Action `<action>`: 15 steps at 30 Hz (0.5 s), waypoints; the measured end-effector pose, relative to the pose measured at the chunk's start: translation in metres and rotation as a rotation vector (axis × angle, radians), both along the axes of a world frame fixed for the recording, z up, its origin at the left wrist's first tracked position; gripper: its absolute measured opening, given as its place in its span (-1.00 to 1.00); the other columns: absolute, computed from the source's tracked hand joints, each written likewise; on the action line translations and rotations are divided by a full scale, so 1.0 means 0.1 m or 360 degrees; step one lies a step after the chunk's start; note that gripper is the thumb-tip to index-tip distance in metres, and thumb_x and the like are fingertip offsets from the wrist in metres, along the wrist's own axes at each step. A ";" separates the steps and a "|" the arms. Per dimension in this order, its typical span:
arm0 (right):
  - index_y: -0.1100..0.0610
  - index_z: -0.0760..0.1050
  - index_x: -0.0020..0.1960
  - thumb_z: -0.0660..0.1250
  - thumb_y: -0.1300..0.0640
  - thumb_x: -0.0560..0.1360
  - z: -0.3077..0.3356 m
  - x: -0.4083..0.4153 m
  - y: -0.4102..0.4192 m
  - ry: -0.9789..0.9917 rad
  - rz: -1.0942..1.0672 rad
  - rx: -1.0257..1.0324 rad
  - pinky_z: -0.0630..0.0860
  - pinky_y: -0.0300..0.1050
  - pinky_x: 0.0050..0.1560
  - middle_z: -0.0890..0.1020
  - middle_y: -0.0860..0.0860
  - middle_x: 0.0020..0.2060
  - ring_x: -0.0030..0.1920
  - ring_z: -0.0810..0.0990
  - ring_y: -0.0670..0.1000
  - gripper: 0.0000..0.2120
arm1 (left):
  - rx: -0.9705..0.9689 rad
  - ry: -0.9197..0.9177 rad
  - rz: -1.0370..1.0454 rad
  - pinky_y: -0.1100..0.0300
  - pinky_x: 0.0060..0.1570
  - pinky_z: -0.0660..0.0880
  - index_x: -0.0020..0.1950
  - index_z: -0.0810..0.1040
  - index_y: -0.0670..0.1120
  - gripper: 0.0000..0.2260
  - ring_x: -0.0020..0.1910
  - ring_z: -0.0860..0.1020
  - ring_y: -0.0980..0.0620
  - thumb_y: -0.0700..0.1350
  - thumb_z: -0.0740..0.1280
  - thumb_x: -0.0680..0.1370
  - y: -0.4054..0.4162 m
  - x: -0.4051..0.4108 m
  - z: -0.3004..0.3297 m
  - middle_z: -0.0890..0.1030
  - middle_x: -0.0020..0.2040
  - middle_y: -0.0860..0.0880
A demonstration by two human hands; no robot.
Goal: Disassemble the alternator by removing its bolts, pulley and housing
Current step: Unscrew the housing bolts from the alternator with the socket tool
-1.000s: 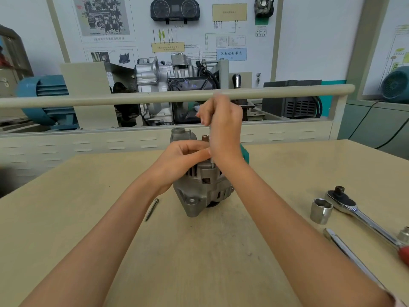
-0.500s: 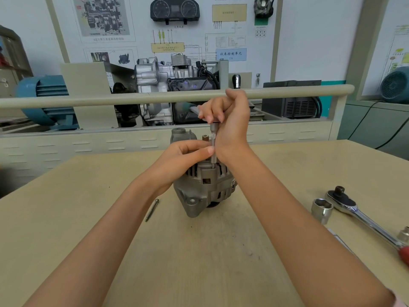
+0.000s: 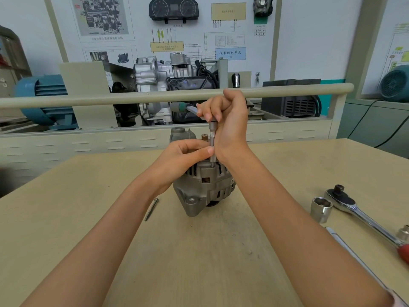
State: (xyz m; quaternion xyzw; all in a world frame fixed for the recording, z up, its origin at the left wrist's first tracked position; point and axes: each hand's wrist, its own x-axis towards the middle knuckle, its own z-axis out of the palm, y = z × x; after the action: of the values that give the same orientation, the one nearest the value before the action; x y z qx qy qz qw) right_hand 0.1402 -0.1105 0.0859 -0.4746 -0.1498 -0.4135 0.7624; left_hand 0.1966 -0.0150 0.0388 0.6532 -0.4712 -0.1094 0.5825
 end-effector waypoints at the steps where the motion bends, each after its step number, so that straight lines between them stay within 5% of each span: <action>1: 0.09 0.25 -0.64 -0.04 0.20 0.60 0.00 0.00 0.00 0.0005 -0.0009 -0.0012 0.52 -0.30 -0.23 0.34 0.00 -0.65 -0.44 0.35 0.02 -0.39 | -0.0001 0.0003 -0.0001 0.36 -0.02 0.53 -0.01 0.65 -0.02 -0.84 -0.05 0.64 0.15 -0.04 0.35 0.46 0.00 -0.01 0.00 0.70 -0.09 0.07; 7: 0.11 0.27 -0.53 0.04 0.22 0.53 -0.08 0.01 0.13 0.0015 -0.0646 -0.0351 0.40 -0.25 -0.27 0.33 0.00 -0.58 -0.47 0.33 -0.06 -0.56 | -0.0001 -0.0008 0.0008 0.33 -0.11 0.54 -0.10 0.66 0.02 -0.91 -0.13 0.65 0.16 -0.14 0.37 0.49 0.01 0.00 0.01 0.71 -0.17 0.08; 9: 0.12 0.30 -0.48 0.06 0.19 0.49 -0.13 0.02 0.18 -0.0025 -0.1103 -0.0666 0.31 -0.18 -0.28 0.32 -0.02 -0.54 -0.43 0.31 -0.05 -0.63 | -0.0012 -0.0035 0.0026 0.36 -0.23 0.51 -0.25 0.66 0.03 -0.71 -0.26 0.63 0.20 -0.30 0.31 0.54 0.01 0.01 0.00 0.69 -0.28 0.08; 12: 0.21 0.49 -0.38 0.08 0.13 0.45 -0.23 0.07 0.21 0.0092 -0.2055 -0.1191 0.32 -0.05 -0.14 0.46 0.05 -0.42 -0.29 0.41 0.05 -0.67 | 0.0000 -0.0091 0.0142 0.31 -0.26 0.46 -0.24 0.59 -0.04 -0.70 -0.30 0.55 0.19 -0.40 0.25 0.52 0.01 0.04 -0.02 0.63 -0.33 0.08; 15: 0.25 0.55 -0.31 0.09 0.09 0.42 -0.26 0.07 0.27 0.0238 -0.2347 -0.1331 0.34 0.00 -0.06 0.53 0.12 -0.33 -0.22 0.44 0.13 -0.66 | 0.0009 -0.0131 0.0186 0.38 -0.36 0.42 -0.23 0.54 -0.03 -0.69 -0.37 0.49 0.26 -0.42 0.22 0.50 0.01 0.04 -0.01 0.58 -0.40 0.14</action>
State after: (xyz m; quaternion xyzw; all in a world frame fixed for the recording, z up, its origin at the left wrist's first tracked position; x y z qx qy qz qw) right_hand 0.1467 -0.0839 0.0600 -0.7194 0.1080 -0.6828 0.0677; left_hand 0.2009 -0.0143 0.0374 0.6852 -0.4556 -0.0496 0.5662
